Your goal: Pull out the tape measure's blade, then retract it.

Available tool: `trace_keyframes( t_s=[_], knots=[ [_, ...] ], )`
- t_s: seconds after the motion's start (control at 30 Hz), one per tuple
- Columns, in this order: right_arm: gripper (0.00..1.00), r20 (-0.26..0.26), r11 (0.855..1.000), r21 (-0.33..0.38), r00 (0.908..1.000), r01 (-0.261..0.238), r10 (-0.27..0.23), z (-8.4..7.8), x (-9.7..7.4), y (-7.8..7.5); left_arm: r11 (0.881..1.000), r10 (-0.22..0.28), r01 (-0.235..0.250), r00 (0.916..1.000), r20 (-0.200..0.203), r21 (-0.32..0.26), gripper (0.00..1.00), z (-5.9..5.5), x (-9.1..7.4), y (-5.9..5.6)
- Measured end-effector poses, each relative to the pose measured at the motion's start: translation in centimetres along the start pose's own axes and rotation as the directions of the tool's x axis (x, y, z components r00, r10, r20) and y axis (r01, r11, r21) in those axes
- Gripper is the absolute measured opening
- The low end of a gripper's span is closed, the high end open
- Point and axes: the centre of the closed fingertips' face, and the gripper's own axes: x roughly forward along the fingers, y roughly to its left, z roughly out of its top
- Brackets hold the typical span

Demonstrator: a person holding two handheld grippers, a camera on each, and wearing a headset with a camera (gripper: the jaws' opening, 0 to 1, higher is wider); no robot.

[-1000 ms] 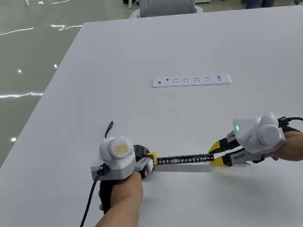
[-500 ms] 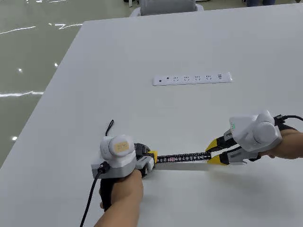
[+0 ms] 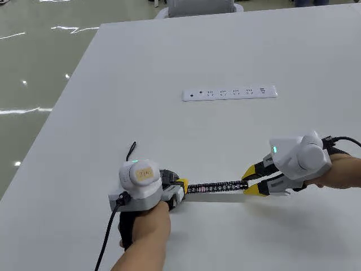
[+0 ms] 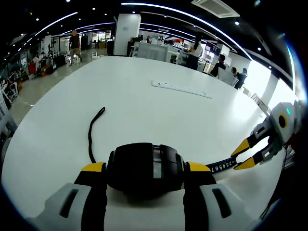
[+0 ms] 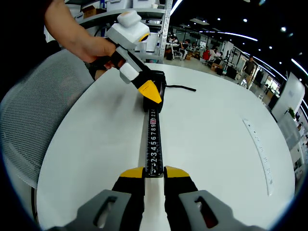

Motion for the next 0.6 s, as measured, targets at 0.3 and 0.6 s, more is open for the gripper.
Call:
trace_keyframes(
  t_s=[0.3,0.6],
  knots=[
    [0.14,0.004,1.000,-0.002,1.0000,-0.006,0.007,0.56,0.50,0.03,1.000,-0.003,0.003,1.0000,-0.001,0.003,0.61,0.00,0.01,-0.03],
    [0.14,0.006,1.000,0.001,0.9999,-0.009,0.009,0.82,0.78,0.08,1.000,-0.006,0.006,1.0000,0.000,0.002,0.61,0.03,-0.01,-0.01]
  ],
)
